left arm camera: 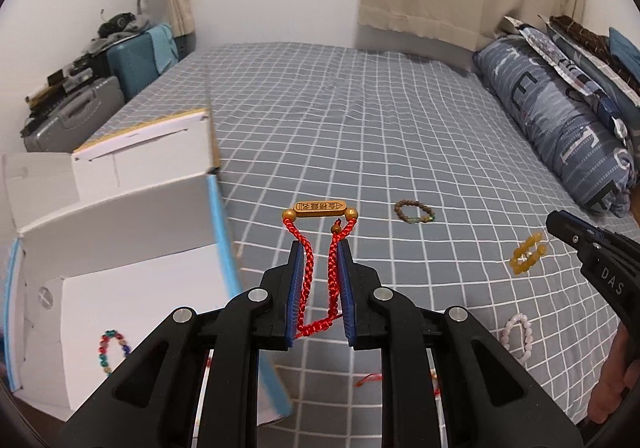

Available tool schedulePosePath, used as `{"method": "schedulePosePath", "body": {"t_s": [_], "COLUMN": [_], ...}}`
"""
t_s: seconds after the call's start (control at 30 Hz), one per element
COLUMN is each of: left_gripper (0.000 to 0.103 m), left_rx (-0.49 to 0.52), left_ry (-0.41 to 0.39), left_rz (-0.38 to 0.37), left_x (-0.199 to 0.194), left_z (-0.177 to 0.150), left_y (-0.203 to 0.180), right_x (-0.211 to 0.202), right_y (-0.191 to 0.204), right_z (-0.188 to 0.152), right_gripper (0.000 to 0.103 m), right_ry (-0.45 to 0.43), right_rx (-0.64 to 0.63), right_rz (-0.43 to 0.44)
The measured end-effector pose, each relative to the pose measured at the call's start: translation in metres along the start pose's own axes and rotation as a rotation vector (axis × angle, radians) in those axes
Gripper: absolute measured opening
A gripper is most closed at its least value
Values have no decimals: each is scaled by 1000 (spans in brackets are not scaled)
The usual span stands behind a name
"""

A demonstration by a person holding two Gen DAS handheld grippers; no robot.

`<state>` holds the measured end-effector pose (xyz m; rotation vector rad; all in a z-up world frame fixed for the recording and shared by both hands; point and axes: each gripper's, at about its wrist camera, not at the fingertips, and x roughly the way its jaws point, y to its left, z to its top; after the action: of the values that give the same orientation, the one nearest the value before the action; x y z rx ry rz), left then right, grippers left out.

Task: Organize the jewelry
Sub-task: 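Carry the red string bracelet and yellow beads over the white box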

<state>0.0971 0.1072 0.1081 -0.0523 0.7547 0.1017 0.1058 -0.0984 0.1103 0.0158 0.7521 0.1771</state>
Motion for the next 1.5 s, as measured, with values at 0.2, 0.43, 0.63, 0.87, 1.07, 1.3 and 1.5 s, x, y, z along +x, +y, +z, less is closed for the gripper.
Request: {"method": "schedulePosePath", "body": {"t_s": [0.2,0.43,0.63,0.87,1.07,1.3,1.5], "left_gripper": [17,18,18,18,18,18,18], "left_rx": [-32,-87,-135,-188,-229,-268,-284], "left_ry": [-12,-19,-30,-51,-23,22,106], "left_rz": [34,76,136,208,258,287,272], "left_x": [-20,-38,-55,-76,-73,-54,-24], "left_z": [-7,-13,-18,-26,-40,-57,-70], "left_y": [34,76,120,166,202,232,247], "right_x": [-11,-20,-28,-32,-20,14,40], "right_y": [37,98,151,201,243,279,294], "right_z": [5,9,11,7,-6,-24,-37], "right_gripper": [9,9,9,9,9,9,9], "right_ry": [-16,-28,-44,-45,-16,47,118], "right_rx": [-20,-67,-116,-162,-219,-271,-280], "right_rz": [41,115,181,251,293,309,316]}}
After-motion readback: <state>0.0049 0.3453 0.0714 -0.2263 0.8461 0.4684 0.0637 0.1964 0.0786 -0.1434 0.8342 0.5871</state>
